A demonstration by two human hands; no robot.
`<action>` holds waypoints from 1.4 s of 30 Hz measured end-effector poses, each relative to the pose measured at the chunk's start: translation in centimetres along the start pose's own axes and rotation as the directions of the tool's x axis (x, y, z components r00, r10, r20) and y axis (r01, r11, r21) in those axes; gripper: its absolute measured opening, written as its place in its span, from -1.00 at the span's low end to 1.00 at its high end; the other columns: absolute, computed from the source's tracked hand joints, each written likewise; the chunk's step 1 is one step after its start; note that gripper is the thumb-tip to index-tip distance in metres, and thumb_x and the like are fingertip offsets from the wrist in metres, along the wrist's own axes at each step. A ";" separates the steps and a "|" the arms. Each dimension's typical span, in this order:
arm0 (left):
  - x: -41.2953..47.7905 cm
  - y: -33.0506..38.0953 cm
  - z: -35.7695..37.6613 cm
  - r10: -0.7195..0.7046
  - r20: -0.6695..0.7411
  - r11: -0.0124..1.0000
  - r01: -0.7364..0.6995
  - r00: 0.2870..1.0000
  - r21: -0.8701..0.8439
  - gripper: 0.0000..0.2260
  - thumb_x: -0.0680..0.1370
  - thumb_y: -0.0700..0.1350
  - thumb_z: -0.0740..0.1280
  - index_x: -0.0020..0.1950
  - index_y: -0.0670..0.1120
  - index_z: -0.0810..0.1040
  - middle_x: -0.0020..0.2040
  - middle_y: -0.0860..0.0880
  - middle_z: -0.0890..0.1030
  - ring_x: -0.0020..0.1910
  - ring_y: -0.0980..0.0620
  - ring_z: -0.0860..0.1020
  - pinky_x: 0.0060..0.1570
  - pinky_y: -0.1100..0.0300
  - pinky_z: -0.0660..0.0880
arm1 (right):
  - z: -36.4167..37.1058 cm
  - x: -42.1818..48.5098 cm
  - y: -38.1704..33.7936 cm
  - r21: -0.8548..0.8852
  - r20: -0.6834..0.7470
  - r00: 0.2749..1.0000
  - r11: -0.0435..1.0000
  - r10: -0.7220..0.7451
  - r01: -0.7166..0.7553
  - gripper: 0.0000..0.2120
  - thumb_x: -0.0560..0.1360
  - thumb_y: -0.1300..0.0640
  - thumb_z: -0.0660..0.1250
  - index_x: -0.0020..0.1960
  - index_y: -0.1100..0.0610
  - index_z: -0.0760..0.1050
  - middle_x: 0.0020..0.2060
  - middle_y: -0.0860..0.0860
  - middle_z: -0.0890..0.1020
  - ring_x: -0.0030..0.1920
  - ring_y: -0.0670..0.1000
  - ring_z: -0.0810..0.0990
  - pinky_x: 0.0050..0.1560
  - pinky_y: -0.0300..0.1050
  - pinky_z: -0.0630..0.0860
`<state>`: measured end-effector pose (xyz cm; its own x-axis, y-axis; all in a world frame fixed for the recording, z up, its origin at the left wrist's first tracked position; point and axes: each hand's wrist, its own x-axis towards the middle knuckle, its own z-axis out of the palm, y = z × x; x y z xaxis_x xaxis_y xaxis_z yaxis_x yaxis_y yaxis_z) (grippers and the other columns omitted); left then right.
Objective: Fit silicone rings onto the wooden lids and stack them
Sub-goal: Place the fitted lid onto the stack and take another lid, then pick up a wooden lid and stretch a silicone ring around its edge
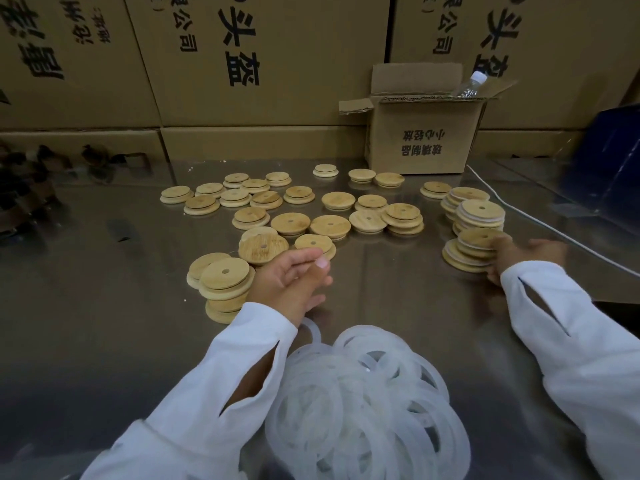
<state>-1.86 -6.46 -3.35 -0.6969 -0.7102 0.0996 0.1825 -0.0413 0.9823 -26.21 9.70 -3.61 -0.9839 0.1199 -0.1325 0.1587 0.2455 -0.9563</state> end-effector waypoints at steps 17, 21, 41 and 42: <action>8.5 1.9 3.7 -0.014 0.049 0.127 -0.047 0.999 0.991 -0.70 0.53 -0.01 0.24 0.26 -0.01 0.41 0.25 -0.07 0.46 0.31 -0.13 0.34 0.39 -0.11 0.14 | -0.5 -5.0 -0.9 -0.043 0.024 0.911 0.910 -0.412 0.413 -0.83 0.49 0.18 0.25 0.06 0.06 0.32 -0.35 0.05 0.48 -0.33 0.01 0.46 -0.32 -0.16 0.31; 10.1 1.6 4.2 -0.249 -0.067 -0.211 0.013 0.966 0.977 -0.51 0.56 0.09 0.13 0.44 -0.05 0.16 0.43 -0.10 0.29 0.46 -0.19 0.09 0.37 -0.30 -0.18 | -0.3 -5.4 -0.6 -0.021 0.076 0.858 0.859 -0.509 0.511 -0.85 0.49 0.19 0.25 -0.01 0.02 0.32 -0.39 0.07 0.50 -0.31 0.00 0.48 -0.17 -0.12 0.32; -0.3 1.8 1.6 0.516 0.399 0.444 -0.635 0.758 0.632 -0.47 0.30 0.01 0.45 0.24 0.02 0.42 0.11 0.15 0.47 0.11 0.17 0.44 0.07 0.37 0.36 | 2.6 -13.0 -0.5 0.272 0.661 0.550 0.846 -0.511 0.458 -0.77 0.49 0.03 0.24 -0.30 0.06 0.52 -0.47 0.07 0.60 -0.51 -0.06 0.49 -0.31 -0.14 0.42; -0.3 1.6 1.4 0.535 0.414 0.420 -0.656 0.737 0.627 -0.49 0.29 -0.01 0.45 0.22 -0.02 0.46 0.10 0.15 0.45 0.09 0.19 0.43 0.03 0.42 0.34 | 2.6 -13.0 -0.5 0.286 0.673 0.530 0.842 -0.516 0.457 -0.74 0.49 0.05 0.24 -0.34 0.09 0.52 -0.48 0.11 0.59 -0.54 -0.04 0.46 -0.32 -0.15 0.40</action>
<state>-2.29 -5.30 -1.54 -0.7029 -0.2549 0.6640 0.0991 0.8894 0.4463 -13.74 5.57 -2.08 -0.6582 -0.7109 0.2478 -0.3397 -0.0132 -0.9404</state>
